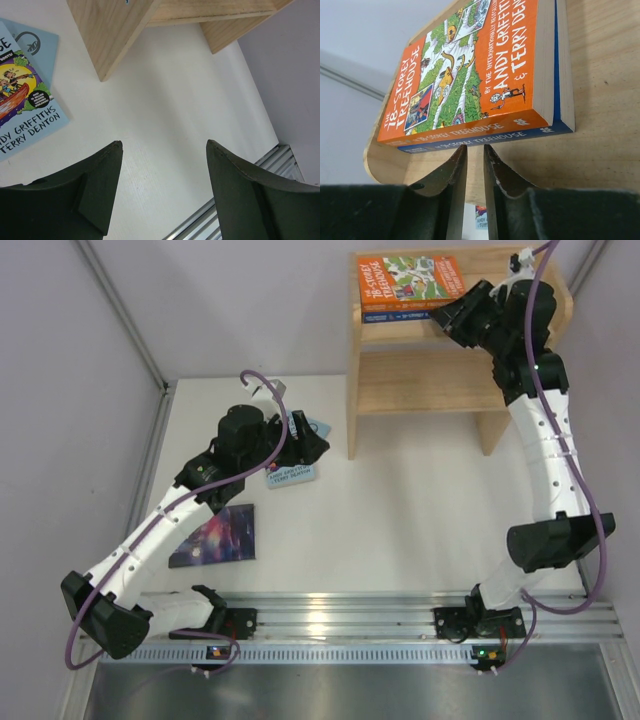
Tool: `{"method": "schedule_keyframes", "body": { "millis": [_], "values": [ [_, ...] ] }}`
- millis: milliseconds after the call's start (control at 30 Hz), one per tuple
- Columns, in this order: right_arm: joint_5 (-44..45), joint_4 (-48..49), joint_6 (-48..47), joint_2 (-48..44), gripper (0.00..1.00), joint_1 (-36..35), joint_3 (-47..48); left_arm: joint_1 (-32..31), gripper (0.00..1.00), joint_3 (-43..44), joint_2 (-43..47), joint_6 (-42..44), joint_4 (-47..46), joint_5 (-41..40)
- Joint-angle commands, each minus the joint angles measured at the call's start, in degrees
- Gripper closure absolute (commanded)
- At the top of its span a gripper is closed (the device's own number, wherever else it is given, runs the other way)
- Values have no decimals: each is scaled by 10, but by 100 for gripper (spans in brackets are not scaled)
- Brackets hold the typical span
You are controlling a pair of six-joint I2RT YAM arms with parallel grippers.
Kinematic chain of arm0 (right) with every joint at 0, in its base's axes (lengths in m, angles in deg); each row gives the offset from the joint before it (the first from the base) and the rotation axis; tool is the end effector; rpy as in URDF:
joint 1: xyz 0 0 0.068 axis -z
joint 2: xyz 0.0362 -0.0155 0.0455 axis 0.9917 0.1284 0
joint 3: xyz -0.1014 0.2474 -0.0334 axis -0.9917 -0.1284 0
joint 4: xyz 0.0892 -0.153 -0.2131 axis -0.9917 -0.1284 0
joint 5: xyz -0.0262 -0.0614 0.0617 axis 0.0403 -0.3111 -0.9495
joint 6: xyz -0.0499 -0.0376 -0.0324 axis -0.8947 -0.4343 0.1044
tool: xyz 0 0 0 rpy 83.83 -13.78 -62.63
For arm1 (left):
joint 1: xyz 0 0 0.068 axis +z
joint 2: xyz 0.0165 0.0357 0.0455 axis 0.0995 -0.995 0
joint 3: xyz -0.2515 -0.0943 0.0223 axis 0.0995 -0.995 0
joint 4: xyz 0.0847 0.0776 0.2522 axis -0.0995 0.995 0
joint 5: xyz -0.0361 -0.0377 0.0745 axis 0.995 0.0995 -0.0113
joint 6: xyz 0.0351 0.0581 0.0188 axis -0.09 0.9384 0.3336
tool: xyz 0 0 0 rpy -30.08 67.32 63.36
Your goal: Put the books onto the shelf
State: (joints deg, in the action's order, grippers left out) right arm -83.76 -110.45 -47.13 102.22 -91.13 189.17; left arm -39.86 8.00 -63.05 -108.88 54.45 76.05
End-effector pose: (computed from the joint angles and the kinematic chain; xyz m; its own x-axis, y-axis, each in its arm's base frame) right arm 0.3868 0.0712 0.5130 -0.3036 0.5798 -0.7561 -0.2278 0.7264 0.6484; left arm 0.2492 -0.1759 0.3789 -0.5735 -0.2376 -0.7840 0.3924 0.7604 -0.5175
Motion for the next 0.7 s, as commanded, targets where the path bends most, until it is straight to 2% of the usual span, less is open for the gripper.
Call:
{"method": "schedule_keyframes", "body": {
  "millis": [0,167,267,367,467,667],
  "values": [
    [-3,5,-14,-47,79,-5,-2,3,27,5,13,-2,-28,-5],
    [-16,-11,-18,-71,72,-2,-15,14,27,7,18,2,-23,-29],
    [-18,-12,-22,-103,66,-1,-42,51,28,4,6,2,-22,-14],
    [-25,-15,-34,-145,56,-1,-82,133,29,10,-24,-2,-12,10],
    [-44,-6,-43,-203,47,-1,-153,199,30,3,-53,-17,-15,45],
    [-86,74,-17,-339,33,-4,-376,304,32,-42,-130,-60,-91,104]
  ]
}}
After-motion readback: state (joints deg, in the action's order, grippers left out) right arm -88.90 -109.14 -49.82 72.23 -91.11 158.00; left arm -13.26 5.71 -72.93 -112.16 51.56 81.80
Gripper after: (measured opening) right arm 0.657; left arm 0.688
